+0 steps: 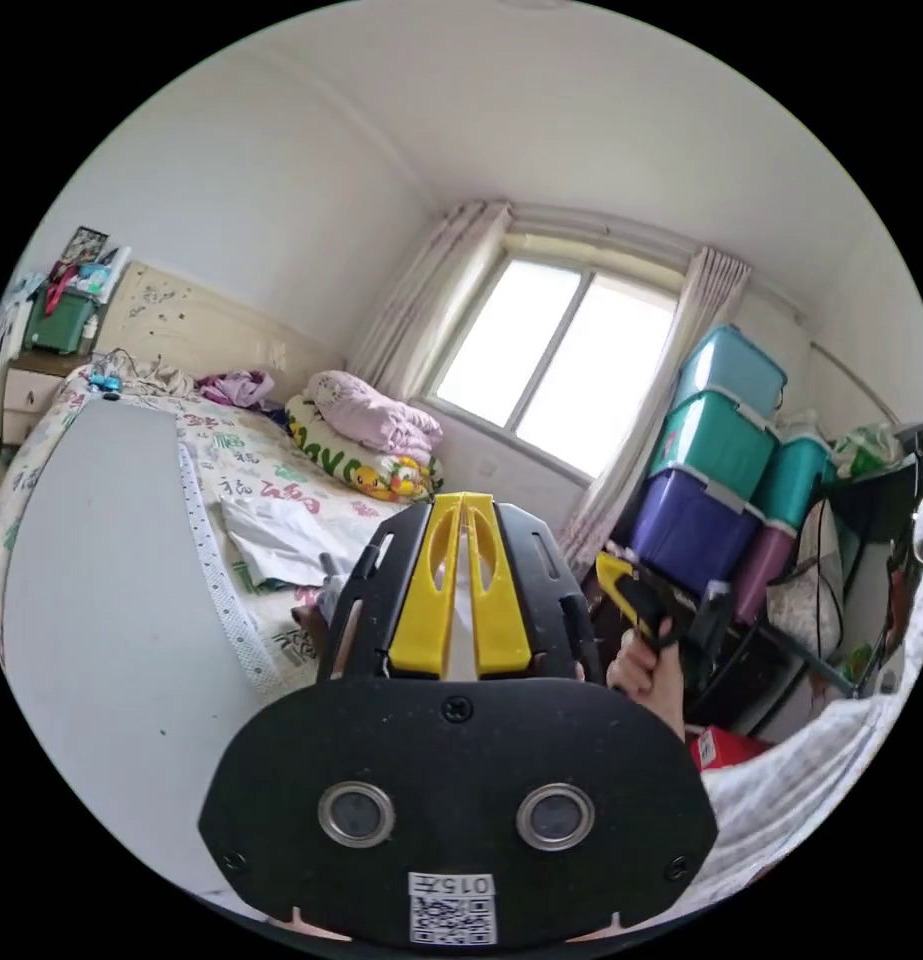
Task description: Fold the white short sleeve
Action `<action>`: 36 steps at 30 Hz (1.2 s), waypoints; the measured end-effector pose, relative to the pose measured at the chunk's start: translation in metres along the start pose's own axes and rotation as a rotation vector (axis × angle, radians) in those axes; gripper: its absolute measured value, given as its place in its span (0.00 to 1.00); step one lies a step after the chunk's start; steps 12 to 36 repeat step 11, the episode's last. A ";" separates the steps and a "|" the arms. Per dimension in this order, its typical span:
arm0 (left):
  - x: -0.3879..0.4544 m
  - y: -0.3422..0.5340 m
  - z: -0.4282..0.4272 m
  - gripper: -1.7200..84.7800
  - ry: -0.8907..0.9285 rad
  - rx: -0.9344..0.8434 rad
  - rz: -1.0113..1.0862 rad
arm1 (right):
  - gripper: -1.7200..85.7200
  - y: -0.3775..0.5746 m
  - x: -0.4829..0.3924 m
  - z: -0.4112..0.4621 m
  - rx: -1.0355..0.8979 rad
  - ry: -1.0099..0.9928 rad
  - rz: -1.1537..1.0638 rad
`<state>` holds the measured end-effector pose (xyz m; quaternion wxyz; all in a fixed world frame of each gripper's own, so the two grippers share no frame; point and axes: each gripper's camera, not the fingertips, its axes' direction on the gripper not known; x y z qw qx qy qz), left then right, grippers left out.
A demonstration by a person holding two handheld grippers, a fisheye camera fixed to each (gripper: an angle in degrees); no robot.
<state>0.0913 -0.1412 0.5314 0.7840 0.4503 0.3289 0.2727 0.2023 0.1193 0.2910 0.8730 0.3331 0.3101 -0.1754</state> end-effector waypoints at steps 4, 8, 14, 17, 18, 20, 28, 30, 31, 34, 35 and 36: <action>0.010 0.036 -0.003 0.01 -0.082 0.149 -0.108 | 0.01 0.058 -0.010 -0.024 -0.019 0.129 0.131; 0.005 0.111 0.025 0.01 -0.110 0.003 0.078 | 0.01 0.083 -0.021 -0.026 -0.158 0.148 0.160; -0.037 0.165 0.046 0.02 -0.073 -0.025 -0.143 | 0.01 0.082 -0.033 -0.031 -0.223 0.164 0.126; -0.037 0.165 0.046 0.02 -0.073 -0.025 -0.143 | 0.01 0.082 -0.033 -0.031 -0.223 0.164 0.126; -0.037 0.165 0.046 0.02 -0.073 -0.025 -0.143 | 0.01 0.082 -0.033 -0.031 -0.223 0.164 0.126; -0.037 0.165 0.046 0.02 -0.073 -0.025 -0.143 | 0.01 0.082 -0.033 -0.031 -0.223 0.164 0.126; -0.037 0.165 0.046 0.02 -0.073 -0.025 -0.143 | 0.01 0.082 -0.033 -0.031 -0.223 0.164 0.126; -0.037 0.165 0.046 0.02 -0.073 -0.025 -0.143 | 0.01 0.082 -0.033 -0.031 -0.223 0.164 0.126; -0.037 0.165 0.046 0.02 -0.073 -0.025 -0.143 | 0.01 0.082 -0.033 -0.031 -0.223 0.164 0.126; -0.037 0.165 0.046 0.02 -0.073 -0.025 -0.143 | 0.01 0.082 -0.033 -0.031 -0.223 0.164 0.126; -0.037 0.165 0.046 0.02 -0.073 -0.025 -0.143 | 0.01 0.082 -0.033 -0.031 -0.223 0.164 0.126; -0.037 0.165 0.046 0.02 -0.073 -0.025 -0.143 | 0.01 0.082 -0.033 -0.031 -0.223 0.164 0.126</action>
